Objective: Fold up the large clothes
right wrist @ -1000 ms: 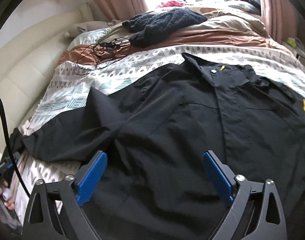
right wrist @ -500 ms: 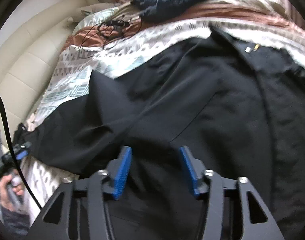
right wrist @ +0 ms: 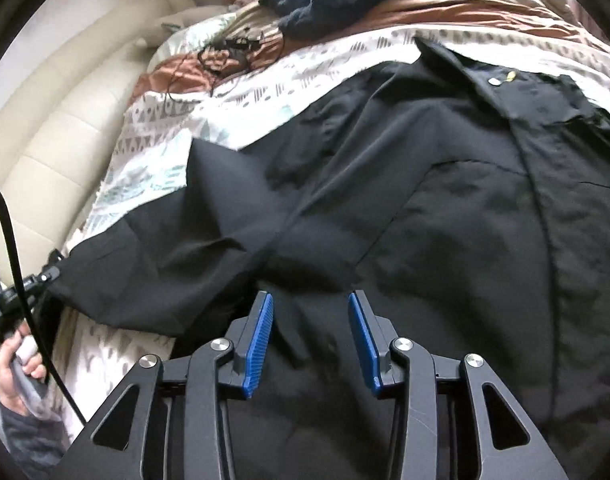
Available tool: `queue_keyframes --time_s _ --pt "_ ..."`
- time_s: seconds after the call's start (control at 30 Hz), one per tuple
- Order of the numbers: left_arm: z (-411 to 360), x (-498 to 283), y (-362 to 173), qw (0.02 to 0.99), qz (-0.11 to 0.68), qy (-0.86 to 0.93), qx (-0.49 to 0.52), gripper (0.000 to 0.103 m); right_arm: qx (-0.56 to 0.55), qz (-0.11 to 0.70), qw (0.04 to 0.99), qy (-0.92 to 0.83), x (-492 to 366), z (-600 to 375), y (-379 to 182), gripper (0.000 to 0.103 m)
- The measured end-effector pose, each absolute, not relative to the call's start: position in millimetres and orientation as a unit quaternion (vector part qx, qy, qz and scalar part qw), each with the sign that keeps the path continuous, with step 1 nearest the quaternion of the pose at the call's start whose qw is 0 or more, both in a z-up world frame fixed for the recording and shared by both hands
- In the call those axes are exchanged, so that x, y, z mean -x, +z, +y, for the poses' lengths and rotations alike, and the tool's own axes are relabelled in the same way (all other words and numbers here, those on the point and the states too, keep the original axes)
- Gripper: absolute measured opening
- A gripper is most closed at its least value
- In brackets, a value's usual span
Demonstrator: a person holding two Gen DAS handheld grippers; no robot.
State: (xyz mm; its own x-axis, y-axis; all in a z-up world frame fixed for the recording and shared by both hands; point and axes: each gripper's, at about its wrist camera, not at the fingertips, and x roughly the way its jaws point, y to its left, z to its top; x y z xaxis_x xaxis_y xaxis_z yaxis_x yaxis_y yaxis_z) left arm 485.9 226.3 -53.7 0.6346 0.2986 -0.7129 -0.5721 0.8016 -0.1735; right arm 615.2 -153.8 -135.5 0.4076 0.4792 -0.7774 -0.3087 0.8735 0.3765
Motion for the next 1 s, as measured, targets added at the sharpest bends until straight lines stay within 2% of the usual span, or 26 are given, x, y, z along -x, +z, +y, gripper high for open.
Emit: queue_keyframes --time_s 0.13,0.23,0.57,0.87,1.0 --pt "200 -491 -13 0.902 0.323 0.227 0.174 0.001 -0.11 0.474 0.843 0.229 -595 -183 -117 0.042" --pt "175 -493 17 0.916 0.304 0.204 0.162 0.001 -0.11 0.462 0.853 0.215 -581 -207 -107 0.047" --pt "58 -514 115 0.956 0.254 0.113 0.095 0.001 -0.191 0.42 0.874 0.155 -537 -309 -86 0.049" --pt "-61 -539 173 0.972 0.229 0.037 0.018 0.001 -0.23 0.413 0.872 0.128 -525 -367 -87 0.049" --pt "-104 -557 179 0.972 0.235 0.012 -0.002 0.001 -0.252 0.402 0.872 0.125 -522 -391 -85 0.05"
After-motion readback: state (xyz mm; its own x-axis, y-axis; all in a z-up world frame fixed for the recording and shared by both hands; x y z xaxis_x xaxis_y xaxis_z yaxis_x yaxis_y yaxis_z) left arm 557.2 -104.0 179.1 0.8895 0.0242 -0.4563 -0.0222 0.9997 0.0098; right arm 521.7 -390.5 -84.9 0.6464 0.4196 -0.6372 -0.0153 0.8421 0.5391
